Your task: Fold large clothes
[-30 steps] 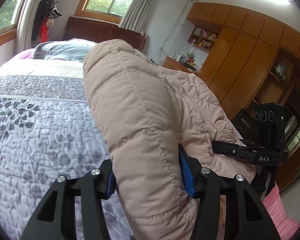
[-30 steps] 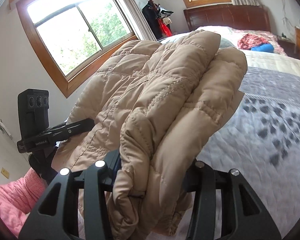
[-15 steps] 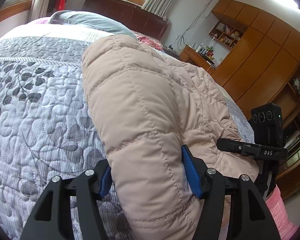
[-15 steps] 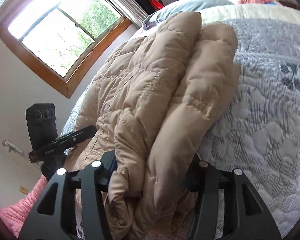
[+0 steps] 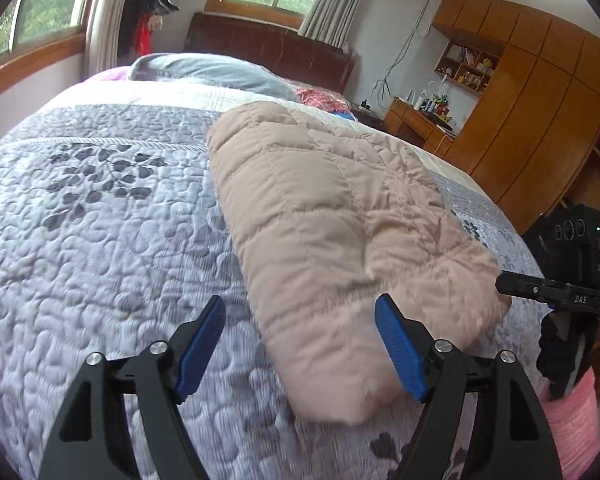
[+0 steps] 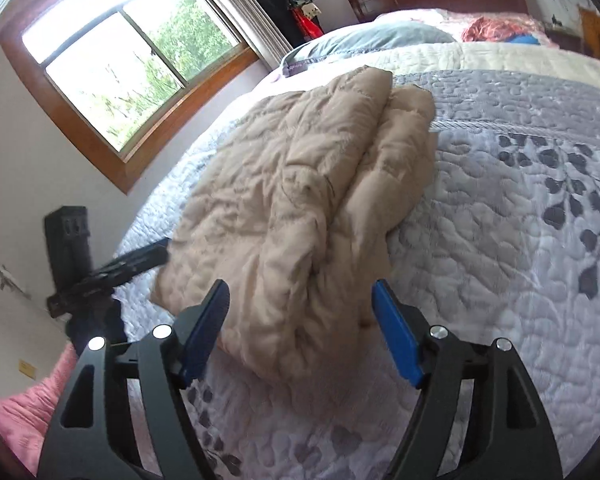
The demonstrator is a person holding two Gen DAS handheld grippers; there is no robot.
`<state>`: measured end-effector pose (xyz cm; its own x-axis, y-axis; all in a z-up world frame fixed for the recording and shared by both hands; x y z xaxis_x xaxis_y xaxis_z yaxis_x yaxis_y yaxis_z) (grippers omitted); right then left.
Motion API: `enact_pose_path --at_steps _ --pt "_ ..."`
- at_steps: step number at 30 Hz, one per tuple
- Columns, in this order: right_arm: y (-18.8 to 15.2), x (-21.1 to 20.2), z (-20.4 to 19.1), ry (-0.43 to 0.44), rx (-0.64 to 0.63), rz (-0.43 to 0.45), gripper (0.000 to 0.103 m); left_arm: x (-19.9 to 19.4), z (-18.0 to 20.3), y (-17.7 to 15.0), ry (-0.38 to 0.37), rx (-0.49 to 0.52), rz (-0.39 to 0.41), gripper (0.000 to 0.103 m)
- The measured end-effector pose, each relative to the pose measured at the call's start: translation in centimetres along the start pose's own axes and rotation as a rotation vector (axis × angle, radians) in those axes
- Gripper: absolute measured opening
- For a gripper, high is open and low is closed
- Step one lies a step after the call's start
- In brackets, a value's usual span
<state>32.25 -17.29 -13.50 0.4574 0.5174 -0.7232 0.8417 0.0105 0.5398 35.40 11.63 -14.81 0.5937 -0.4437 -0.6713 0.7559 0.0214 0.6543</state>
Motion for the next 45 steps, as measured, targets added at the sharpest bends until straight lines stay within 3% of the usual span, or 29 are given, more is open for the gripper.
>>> enact_pose_path --at_steps 3,8,11,14,17,26,30,36,45 --pt "-1.2 0.4 0.4 -0.068 0.005 -0.020 0.072 -0.1 -0.2 -1.1 0.024 0.012 -0.006 0.079" --pt "-1.3 3.5 2.7 -0.058 0.113 -0.075 0.072 1.7 -1.0 -2.0 0.041 0.016 -0.050 0.080" --pt "-1.4 3.1 2.5 -0.075 0.119 -0.059 0.072 1.0 -0.8 -1.9 0.051 -0.006 -0.061 0.080" --pt "-1.5 0.9 0.8 -0.137 0.091 -0.017 0.074 -1.0 0.0 -1.8 0.108 0.027 -0.049 0.079" --pt "-2.1 -1.9 -1.3 -0.251 0.045 0.035 0.092 -2.4 0.7 -2.0 0.162 0.035 -0.048 0.087" --pt "-5.6 -5.6 -7.3 -0.451 -0.029 0.101 0.098 -7.2 4.2 -4.0 0.280 0.061 0.022 0.094" --pt "-6.2 -6.8 -8.2 -0.476 -0.019 0.144 0.098 -9.2 5.3 -4.5 0.304 0.062 0.054 0.094" --pt "-7.1 -7.9 -9.3 -0.458 0.014 0.136 0.098 -11.9 6.5 -5.3 0.323 0.059 0.097 0.094" --pt "-8.4 -9.2 -11.0 -0.468 -0.001 0.143 0.098 -13.5 7.8 -6.5 0.344 0.088 0.087 0.094"
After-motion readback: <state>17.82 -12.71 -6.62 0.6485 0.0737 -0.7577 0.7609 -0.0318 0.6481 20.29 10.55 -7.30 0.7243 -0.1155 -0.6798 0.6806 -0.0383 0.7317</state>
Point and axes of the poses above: each gripper's, at about its wrist camera, not at the fingertips, and x roughly the way its jaws point, z to its right, y to its top, the point moved 4 cm from there along x, roughly the way its jaws point, and after that the axes turned 2 degrees about -y, right-handed, at the moved point
